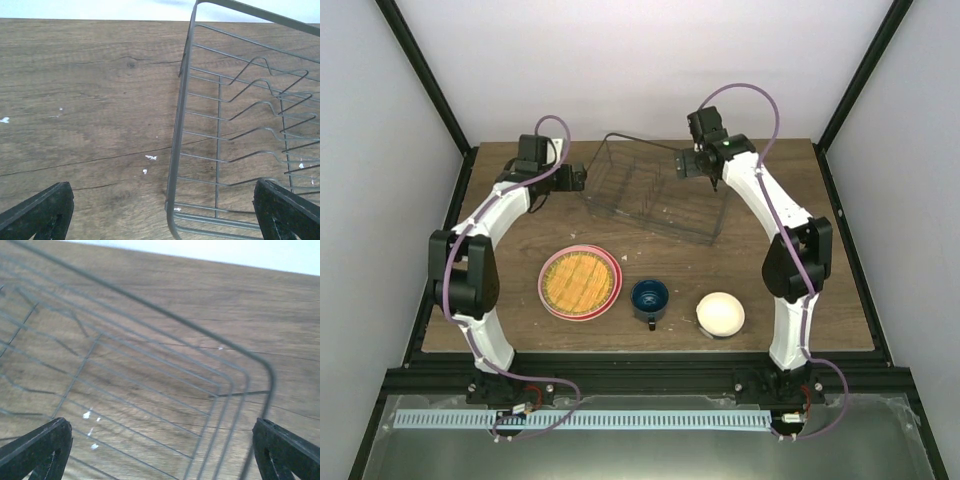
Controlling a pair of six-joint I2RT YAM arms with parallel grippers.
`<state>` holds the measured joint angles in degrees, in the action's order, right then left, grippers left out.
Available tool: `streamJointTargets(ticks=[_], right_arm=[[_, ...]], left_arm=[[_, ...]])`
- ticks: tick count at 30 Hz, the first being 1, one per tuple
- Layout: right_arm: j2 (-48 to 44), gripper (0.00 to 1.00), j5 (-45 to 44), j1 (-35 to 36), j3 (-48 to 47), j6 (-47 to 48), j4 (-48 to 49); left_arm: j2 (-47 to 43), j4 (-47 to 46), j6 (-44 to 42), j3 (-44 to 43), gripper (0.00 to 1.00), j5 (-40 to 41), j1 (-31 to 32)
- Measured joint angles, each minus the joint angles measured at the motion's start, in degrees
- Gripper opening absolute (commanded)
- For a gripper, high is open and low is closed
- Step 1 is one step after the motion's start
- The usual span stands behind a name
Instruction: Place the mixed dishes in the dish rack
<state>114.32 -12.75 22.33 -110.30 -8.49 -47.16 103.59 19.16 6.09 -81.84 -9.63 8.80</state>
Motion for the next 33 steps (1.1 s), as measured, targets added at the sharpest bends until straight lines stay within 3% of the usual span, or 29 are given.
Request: streamJointTargets(ticks=[10, 33], right_arm=[[-2.54, 1.0, -8.5, -1.9, 0.13, -6.51, -4.42], [1.75, 1.0, -6.21, -7.67, 10.05, -11.47, -4.02]], left_arm=[[4.59, -1.16, -0.09, -1.97, 1.0, -2.49, 0.31], [11.54, -1.38, -1.88, -3.34, 1.0, -5.62, 1.57]])
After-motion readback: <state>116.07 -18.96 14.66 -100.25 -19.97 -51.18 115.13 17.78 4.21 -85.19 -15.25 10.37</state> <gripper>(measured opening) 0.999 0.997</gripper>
